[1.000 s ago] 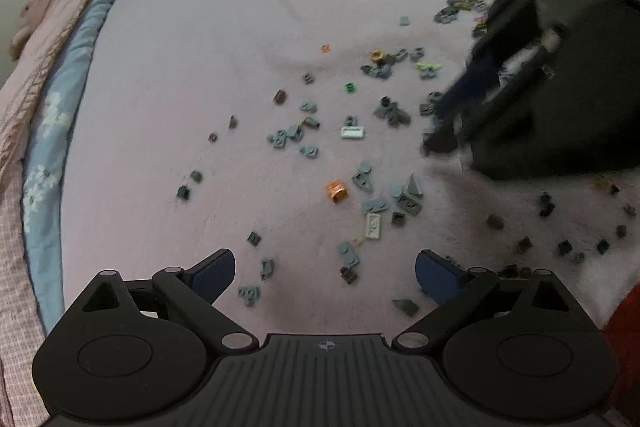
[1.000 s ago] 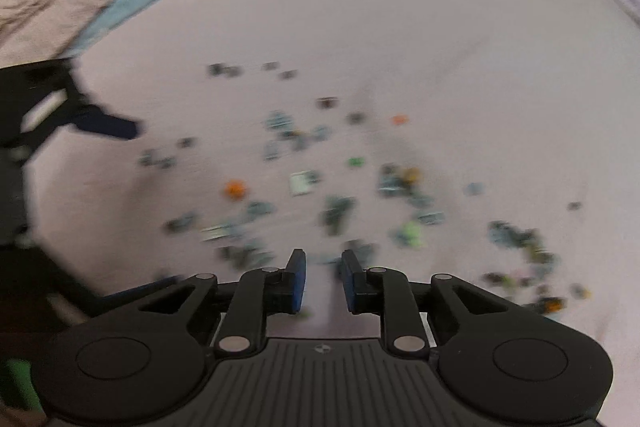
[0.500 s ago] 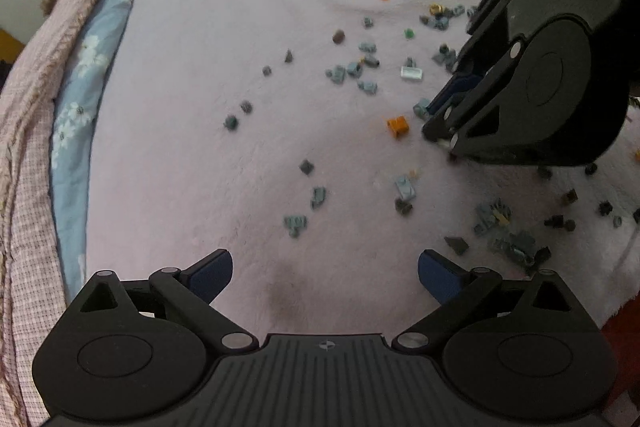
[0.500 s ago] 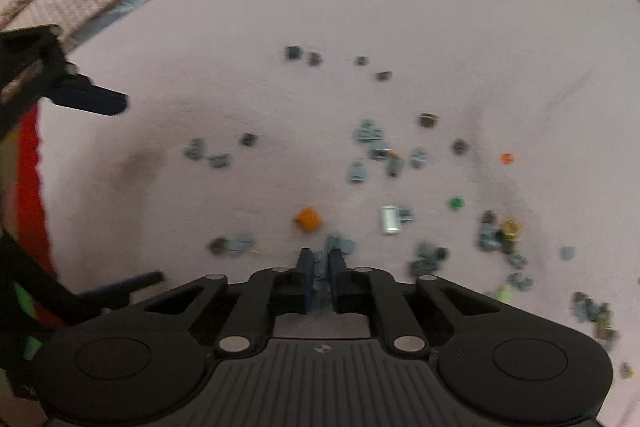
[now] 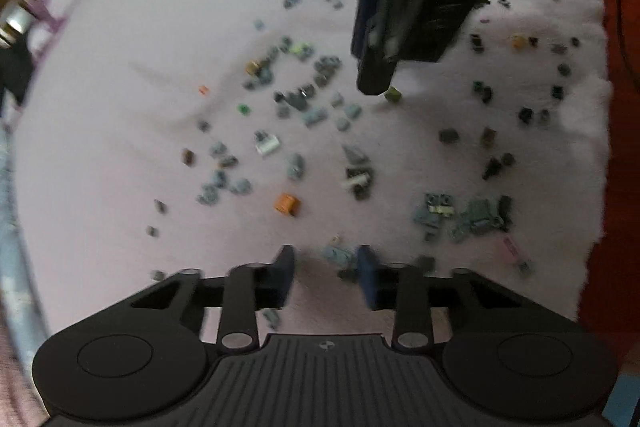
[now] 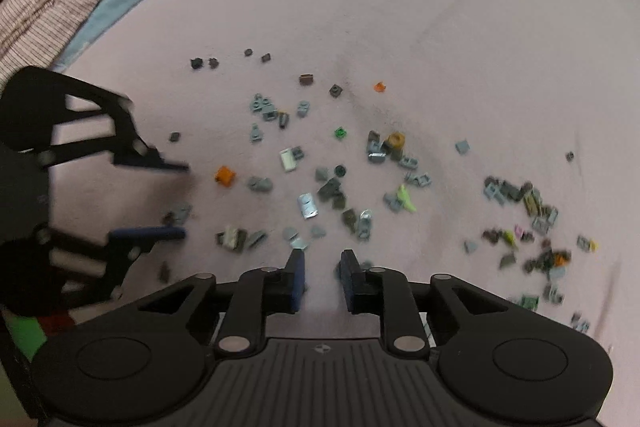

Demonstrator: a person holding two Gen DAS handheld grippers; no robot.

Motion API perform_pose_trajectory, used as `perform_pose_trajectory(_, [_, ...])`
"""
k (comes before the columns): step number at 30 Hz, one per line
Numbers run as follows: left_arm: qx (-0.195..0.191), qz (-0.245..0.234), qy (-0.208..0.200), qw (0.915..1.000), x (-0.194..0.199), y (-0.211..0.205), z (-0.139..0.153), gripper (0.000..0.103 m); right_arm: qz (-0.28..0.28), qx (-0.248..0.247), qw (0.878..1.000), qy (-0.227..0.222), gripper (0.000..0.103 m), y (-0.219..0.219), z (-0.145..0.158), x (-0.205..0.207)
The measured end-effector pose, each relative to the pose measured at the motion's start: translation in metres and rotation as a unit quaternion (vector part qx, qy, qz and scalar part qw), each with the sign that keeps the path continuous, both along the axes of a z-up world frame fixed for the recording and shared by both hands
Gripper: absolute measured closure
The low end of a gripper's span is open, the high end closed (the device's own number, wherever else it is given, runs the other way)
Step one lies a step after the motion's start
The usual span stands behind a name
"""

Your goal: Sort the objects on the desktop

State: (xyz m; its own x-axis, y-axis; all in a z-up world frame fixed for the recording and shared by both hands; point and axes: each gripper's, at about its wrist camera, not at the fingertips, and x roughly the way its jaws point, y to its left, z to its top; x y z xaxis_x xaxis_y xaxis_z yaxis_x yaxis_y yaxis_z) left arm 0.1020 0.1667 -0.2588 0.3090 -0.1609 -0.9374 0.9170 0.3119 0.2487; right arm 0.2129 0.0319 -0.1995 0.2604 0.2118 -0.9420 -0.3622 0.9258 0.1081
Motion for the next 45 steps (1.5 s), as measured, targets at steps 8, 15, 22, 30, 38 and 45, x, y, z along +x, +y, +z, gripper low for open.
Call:
perform_pose_trajectory(8, [0.014,-0.071,0.028,0.997,0.008,-0.003,-0.003,0.077,-0.006,0.022,1.0,0.005,0.076,0.016,0.004,-0.017])
perform_pose_trajectory(15, [-0.011,-0.025,0.048,0.9985,0.012,0.005,0.006,0.086,0.004,0.028,1.0,0.002,0.076,0.029,0.005,-0.014])
perform_pose_trajectory(22, [-0.07,0.113,0.058,0.9895,0.033,0.023,0.038,0.086,0.101,-0.003,0.995,-0.02,0.071,0.048,-0.004,-0.009])
perform_pose_trajectory(30, [-0.096,0.204,0.073,0.9715,0.028,0.036,0.043,0.086,0.202,-0.036,0.978,-0.032,0.073,0.067,-0.02,0.0])
perform_pose_trajectory(38, [-0.103,0.217,0.079,0.9676,0.026,0.041,0.045,0.086,0.168,-0.056,0.984,-0.021,0.073,0.049,-0.018,0.002])
perform_pose_trajectory(45, [-0.103,0.219,0.071,0.9677,0.015,0.03,0.044,0.086,0.218,-0.08,0.971,-0.057,0.073,0.047,-0.01,0.002])
